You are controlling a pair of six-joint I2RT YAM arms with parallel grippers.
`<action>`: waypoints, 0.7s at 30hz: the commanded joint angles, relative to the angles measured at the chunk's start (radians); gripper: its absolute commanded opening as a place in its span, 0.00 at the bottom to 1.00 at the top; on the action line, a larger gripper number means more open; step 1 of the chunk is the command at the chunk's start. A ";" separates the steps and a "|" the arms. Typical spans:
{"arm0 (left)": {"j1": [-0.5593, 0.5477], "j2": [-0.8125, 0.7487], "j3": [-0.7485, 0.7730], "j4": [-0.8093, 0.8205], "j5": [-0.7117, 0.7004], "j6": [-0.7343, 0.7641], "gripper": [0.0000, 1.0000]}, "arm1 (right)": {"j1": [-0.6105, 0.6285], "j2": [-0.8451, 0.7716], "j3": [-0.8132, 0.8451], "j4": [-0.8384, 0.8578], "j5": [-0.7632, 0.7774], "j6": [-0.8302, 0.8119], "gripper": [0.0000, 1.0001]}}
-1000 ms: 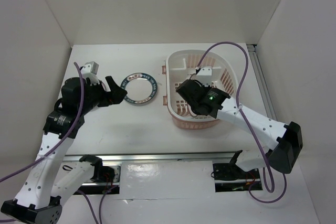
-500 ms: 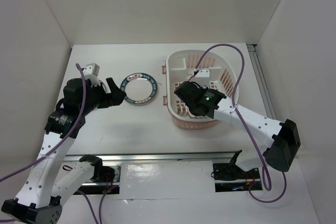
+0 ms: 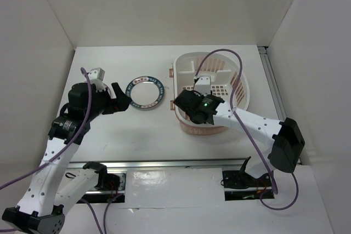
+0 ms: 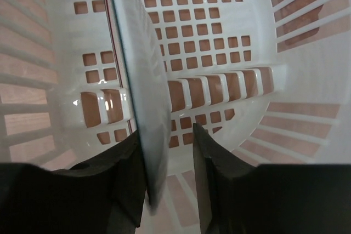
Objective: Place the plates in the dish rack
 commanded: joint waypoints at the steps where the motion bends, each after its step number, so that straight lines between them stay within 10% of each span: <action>1: -0.003 -0.012 -0.012 0.026 -0.019 0.018 1.00 | 0.024 0.014 0.070 -0.032 0.035 0.052 0.43; 14: 0.041 0.024 -0.030 0.026 -0.006 -0.004 1.00 | 0.101 0.008 0.223 -0.260 0.127 0.211 1.00; 21: 0.050 -0.006 -0.208 0.155 0.041 -0.241 1.00 | 0.204 -0.056 0.318 -0.339 0.215 0.188 1.00</action>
